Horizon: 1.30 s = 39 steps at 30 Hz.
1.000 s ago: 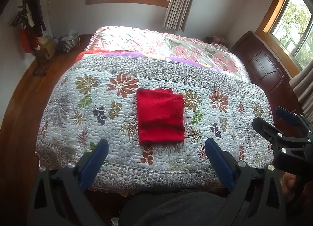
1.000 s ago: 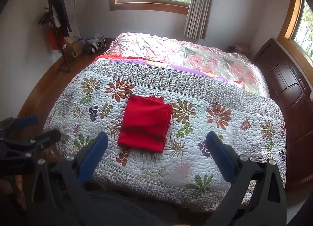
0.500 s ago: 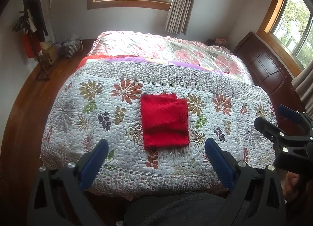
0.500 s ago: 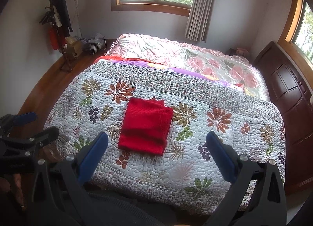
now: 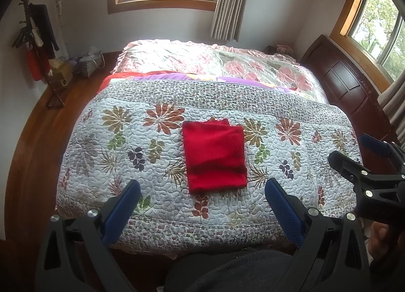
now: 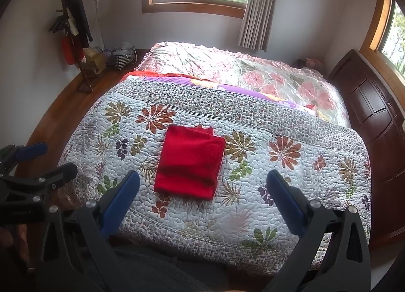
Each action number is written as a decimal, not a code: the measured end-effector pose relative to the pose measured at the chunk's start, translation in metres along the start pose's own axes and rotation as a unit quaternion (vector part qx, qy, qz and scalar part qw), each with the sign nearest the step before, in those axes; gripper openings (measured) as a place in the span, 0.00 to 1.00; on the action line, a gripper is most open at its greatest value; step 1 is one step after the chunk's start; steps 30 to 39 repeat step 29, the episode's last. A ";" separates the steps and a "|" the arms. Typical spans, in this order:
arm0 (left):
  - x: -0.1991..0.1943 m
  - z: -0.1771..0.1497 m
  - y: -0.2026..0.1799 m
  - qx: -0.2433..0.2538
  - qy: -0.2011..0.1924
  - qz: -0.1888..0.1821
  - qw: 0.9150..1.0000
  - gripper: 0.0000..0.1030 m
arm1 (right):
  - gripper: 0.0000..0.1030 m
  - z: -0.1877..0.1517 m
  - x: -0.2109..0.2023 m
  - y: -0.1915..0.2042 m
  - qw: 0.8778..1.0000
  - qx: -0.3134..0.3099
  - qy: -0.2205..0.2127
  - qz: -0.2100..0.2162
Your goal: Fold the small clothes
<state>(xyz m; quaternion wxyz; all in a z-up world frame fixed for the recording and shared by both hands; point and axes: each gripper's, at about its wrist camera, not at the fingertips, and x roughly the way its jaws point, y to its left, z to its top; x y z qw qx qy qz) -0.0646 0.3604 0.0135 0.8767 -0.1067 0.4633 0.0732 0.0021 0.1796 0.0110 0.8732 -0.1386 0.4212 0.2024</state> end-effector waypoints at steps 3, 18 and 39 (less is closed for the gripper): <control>0.000 0.003 0.001 0.001 -0.001 0.001 1.000 0.96 | 0.97 0.002 0.000 0.001 1.000 -0.001 -0.002 0.000; 0.004 0.013 0.001 0.011 -0.003 0.000 1.000 0.96 | 0.97 0.013 0.003 0.003 1.000 -0.007 -0.003 -0.004; 0.010 0.019 0.008 0.011 -0.001 0.003 1.000 0.96 | 0.97 0.022 0.011 0.006 1.000 -0.006 -0.001 0.005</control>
